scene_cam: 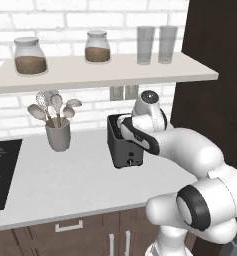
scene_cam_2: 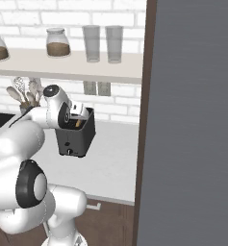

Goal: Start the toaster. Once the lever pops up, take the bread to the plate on the dining counter.

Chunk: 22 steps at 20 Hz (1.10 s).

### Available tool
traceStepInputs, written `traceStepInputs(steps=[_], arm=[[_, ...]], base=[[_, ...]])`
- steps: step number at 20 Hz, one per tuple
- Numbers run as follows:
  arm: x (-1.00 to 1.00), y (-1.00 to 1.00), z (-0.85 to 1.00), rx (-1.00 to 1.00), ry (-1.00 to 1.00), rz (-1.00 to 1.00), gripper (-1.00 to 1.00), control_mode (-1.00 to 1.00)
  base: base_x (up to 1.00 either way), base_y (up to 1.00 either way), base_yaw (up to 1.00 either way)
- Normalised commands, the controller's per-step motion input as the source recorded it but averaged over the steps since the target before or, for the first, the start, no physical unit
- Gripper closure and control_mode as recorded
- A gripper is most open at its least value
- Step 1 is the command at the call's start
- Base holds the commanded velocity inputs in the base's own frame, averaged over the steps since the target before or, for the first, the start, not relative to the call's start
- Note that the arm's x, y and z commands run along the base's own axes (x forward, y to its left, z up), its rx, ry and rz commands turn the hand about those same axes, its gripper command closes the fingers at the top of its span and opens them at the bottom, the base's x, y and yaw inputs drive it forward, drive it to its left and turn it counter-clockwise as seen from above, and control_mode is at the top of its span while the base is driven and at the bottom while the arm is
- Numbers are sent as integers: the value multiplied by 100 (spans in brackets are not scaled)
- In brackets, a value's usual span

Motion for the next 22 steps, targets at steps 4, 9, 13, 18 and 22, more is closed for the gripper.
traceStepInputs(steps=[4,9,13,18,22], arm=[[14,9,-8,-1,0,0,-100,-100],[21,4,-9,0,0,0,-100,-100],[13,0,-5,0,0,0,-100,-100],[2,0,-1,0,0,0,-100,-100],[0,0,0,0,0,0,-100,-100]], base=[[0,0,0],[0,0,0],[0,0,0],[0,0,0],[0,0,0]])
